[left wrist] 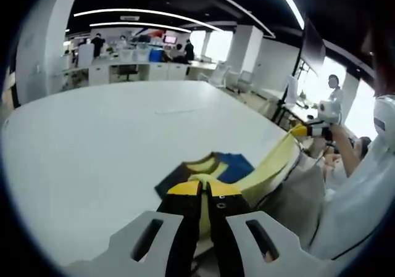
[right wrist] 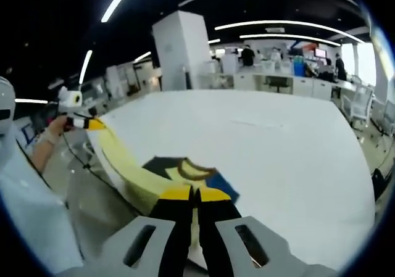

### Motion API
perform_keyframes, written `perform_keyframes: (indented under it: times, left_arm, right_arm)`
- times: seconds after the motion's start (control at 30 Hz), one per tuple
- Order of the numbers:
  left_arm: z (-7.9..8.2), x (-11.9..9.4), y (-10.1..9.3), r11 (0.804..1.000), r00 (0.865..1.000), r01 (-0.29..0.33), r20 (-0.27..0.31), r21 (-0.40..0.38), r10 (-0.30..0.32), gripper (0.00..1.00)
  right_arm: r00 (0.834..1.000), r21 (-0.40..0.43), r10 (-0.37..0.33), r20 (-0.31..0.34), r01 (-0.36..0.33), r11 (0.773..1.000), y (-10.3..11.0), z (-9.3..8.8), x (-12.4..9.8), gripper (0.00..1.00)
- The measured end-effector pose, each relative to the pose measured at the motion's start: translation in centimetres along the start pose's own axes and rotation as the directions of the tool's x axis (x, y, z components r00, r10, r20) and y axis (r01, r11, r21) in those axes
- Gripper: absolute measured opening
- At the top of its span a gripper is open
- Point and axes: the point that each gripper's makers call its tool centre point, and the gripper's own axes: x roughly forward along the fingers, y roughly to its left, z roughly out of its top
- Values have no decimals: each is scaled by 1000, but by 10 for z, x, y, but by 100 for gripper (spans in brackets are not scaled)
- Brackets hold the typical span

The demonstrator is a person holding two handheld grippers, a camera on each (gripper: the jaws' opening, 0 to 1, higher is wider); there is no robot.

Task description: Fold the garment on the visible template until the final outline fits inside the template.

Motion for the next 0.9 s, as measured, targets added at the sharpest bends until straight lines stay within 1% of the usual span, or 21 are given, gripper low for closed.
perform_keyframes:
  times: [0.07, 0.27, 0.47, 0.53, 0.67, 0.8, 0.9]
  left_arm:
    - [0, 3, 3, 1000, 1000, -7, -1, 1, 7, 0]
    - [-6, 13, 15, 999, 999, -37, -28, 15, 38, 0]
    - [-14, 26, 24, 999, 998, -42, -52, 12, 42, 0]
    - [-17, 31, 27, 999, 997, -46, -61, 22, 47, 0]
    - [-18, 37, 31, 999, 997, -51, -59, 14, 51, 0]
    - [-18, 43, 34, 999, 997, -52, -60, 15, 53, 0]
    - [-19, 46, 37, 998, 996, -56, -64, 18, 57, 0]
  right_arm:
    - [1000, 1, -4, 0, 4, 1000, -2, -1, 2, 3]
    - [1000, 10, 1, -10, -1, 1000, -6, -4, 10, 3]
    - [999, 17, -8, -38, 8, 1000, -15, -12, 21, 3]
    - [999, 14, -13, -47, 13, 1000, -17, -15, 25, 3]
    - [998, 9, -21, -64, 22, 1000, -21, -18, 31, 3]
    - [997, 22, -39, -74, 41, 999, -27, -24, 38, 3]
    - [997, 36, -35, -76, 38, 999, -27, -28, 41, 3]
